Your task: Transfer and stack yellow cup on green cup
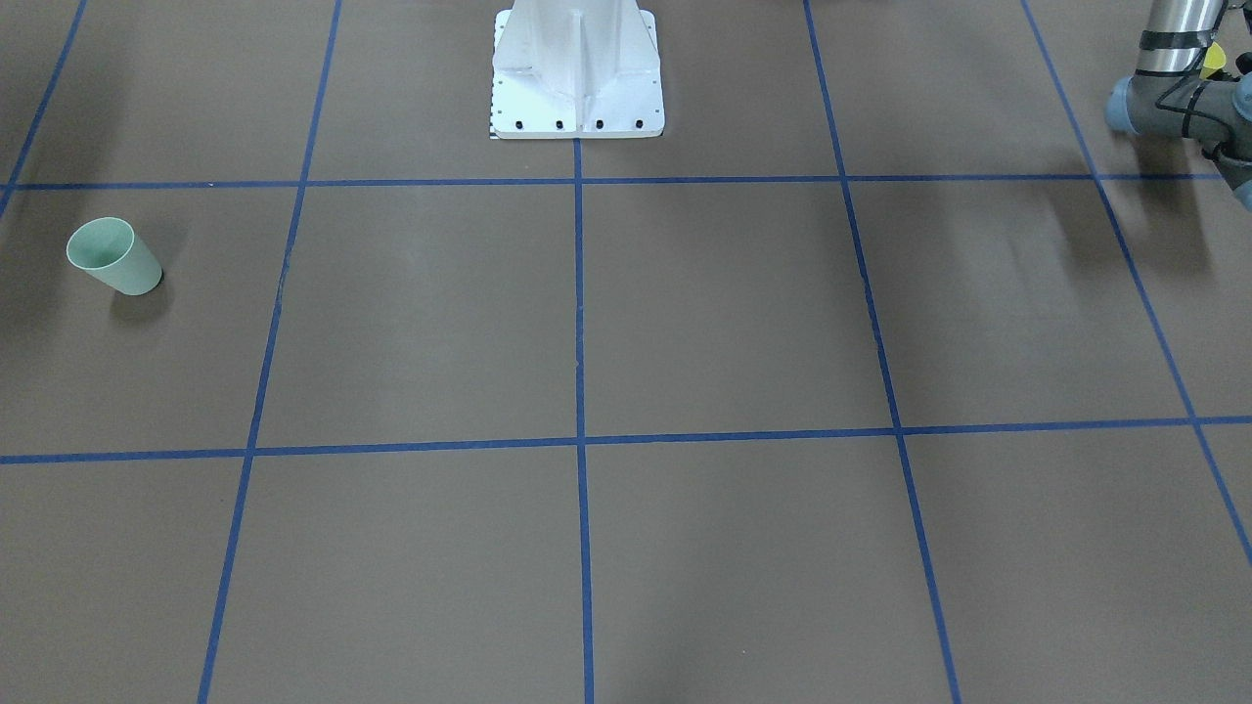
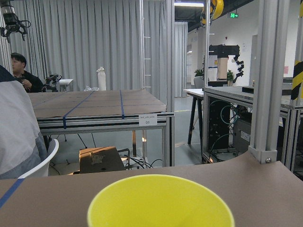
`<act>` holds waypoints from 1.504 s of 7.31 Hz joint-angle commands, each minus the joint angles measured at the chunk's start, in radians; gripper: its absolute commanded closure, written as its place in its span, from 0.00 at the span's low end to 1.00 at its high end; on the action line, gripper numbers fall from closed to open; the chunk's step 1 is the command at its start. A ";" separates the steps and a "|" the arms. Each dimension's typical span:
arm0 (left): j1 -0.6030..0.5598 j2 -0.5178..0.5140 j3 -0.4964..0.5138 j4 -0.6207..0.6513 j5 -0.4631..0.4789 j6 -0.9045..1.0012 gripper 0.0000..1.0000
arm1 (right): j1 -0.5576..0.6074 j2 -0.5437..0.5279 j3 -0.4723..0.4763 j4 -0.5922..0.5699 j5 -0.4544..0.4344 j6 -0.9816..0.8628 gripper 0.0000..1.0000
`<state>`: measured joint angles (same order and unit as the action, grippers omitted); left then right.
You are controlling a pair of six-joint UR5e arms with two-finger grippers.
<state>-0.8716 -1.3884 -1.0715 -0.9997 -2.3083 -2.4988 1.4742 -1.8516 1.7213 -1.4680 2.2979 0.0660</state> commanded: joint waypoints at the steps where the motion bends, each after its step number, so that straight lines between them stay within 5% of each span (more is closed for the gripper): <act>1: 0.000 0.000 0.001 -0.014 0.004 0.012 0.62 | 0.000 0.000 0.000 0.000 0.000 0.000 0.00; 7: -0.003 0.120 -0.050 -0.005 0.157 0.149 0.65 | 0.000 0.005 -0.008 -0.002 0.000 0.002 0.00; 9: -0.004 0.224 -0.172 -0.011 0.261 0.172 0.65 | -0.002 0.012 -0.023 0.000 0.000 0.003 0.00; 11: -0.010 0.236 -0.185 -0.051 0.402 0.218 0.65 | -0.002 0.012 -0.025 0.000 -0.002 0.005 0.00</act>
<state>-0.8778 -1.1664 -1.2411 -1.0213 -2.0018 -2.3020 1.4727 -1.8400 1.6983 -1.4683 2.2970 0.0699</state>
